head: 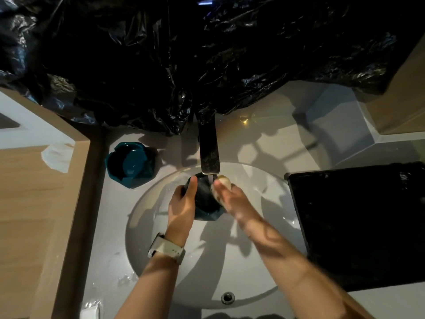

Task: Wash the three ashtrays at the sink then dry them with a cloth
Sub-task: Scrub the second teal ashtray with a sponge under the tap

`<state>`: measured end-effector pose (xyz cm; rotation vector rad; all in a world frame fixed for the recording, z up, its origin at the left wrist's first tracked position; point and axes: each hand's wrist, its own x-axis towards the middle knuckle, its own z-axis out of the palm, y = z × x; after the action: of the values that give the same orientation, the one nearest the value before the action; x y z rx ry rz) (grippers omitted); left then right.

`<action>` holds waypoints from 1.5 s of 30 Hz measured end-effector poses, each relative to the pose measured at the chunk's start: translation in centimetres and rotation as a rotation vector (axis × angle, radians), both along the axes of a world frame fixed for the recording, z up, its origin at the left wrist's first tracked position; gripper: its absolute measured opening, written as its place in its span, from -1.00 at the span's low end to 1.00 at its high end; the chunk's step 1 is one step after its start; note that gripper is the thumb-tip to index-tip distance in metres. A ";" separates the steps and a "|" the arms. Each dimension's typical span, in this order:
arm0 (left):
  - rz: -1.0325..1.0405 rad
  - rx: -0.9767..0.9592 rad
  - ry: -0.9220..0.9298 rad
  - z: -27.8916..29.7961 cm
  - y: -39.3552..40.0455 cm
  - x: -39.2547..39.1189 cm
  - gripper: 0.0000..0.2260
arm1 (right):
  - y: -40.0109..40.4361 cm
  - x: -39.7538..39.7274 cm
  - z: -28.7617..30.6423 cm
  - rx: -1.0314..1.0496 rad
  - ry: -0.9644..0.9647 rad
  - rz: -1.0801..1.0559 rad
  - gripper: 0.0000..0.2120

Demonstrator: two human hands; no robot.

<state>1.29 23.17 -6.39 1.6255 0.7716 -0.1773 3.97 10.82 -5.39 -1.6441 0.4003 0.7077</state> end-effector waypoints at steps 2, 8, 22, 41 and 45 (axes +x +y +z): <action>0.050 0.102 -0.025 0.3 -0.6 -0.2 -0.61 | 1.7 -2.1 -0.2 0.053 0.063 -0.170 -0.64; 0.195 -0.048 -0.050 -0.8 -1.1 -2.3 -0.63 | 1.1 -1.2 -0.6 0.058 0.030 -0.203 -0.70; 0.114 -0.187 -0.066 0.1 -0.6 -2.3 -0.67 | 0.3 -1.2 -1.0 0.079 -0.192 -0.037 -0.61; -0.039 -0.021 -0.060 1.0 -3.6 0.0 -0.72 | -2.1 -2.1 -1.6 0.103 -0.095 -0.323 -0.75; -0.169 -0.133 -0.008 0.4 -1.5 0.6 -0.53 | -4.2 -0.4 -2.2 -0.070 -0.223 -0.059 -0.73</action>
<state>1.87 21.71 -5.98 1.5634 0.6030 -0.3360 3.54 6.64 -7.60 -1.7486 0.3145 0.4643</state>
